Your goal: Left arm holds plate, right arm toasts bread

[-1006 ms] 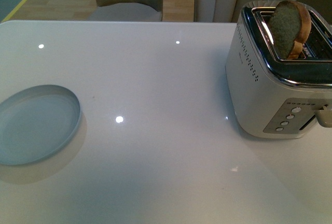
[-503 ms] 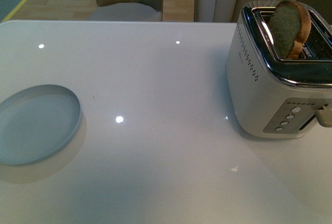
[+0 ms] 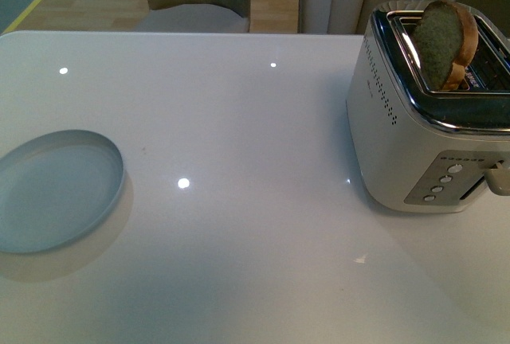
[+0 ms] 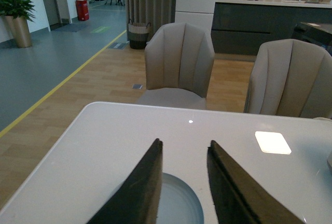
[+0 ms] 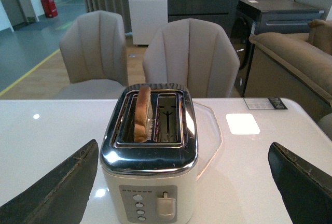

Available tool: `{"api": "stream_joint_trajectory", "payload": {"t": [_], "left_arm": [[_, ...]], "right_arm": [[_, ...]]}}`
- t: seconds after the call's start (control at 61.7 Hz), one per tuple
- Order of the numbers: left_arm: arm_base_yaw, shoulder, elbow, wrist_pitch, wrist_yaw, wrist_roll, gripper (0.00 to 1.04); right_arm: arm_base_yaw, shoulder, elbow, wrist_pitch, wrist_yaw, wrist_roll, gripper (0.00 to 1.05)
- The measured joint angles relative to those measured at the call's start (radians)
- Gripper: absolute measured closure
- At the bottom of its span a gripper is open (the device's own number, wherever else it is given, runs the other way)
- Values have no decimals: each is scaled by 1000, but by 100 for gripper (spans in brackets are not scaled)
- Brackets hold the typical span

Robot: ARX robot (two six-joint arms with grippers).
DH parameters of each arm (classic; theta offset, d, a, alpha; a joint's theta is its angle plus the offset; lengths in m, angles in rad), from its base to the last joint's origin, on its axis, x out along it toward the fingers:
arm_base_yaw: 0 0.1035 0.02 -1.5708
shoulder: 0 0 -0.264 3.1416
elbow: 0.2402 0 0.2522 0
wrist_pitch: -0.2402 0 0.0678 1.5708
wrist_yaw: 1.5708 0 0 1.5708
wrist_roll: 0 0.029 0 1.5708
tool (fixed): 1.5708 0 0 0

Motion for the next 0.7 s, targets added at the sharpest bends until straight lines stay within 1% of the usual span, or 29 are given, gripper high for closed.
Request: {"api": "stream_joint_trajectory", "payload": {"t": [0.016,0.097,0.13,0.146,0.227,0.276,0.341,0.697], "left_arm": [[0,0,0,0,0,0,55],[0,0,0,0,0,0,40],[0,0,0,0,0,0,32],[0,0,0,0,0,0,31],[0,0,0,0,0,0,14],[0,0,0,0,0,1,6],[0,0,0,0,0,2,8],[0,0,0,0,0,2,7]], "right_arm": [[0,0,0,0,0,0,9],[0,0,0,0,0,0,9],[0,0,0,0,0,0,9],[0,0,0,0,0,0,9],[0,0,0,0,0,0,9],[0,0,0,0,0,0,9],[0,0,0,0,0,0,9],[0,0,0,0,0,0,9]]}}
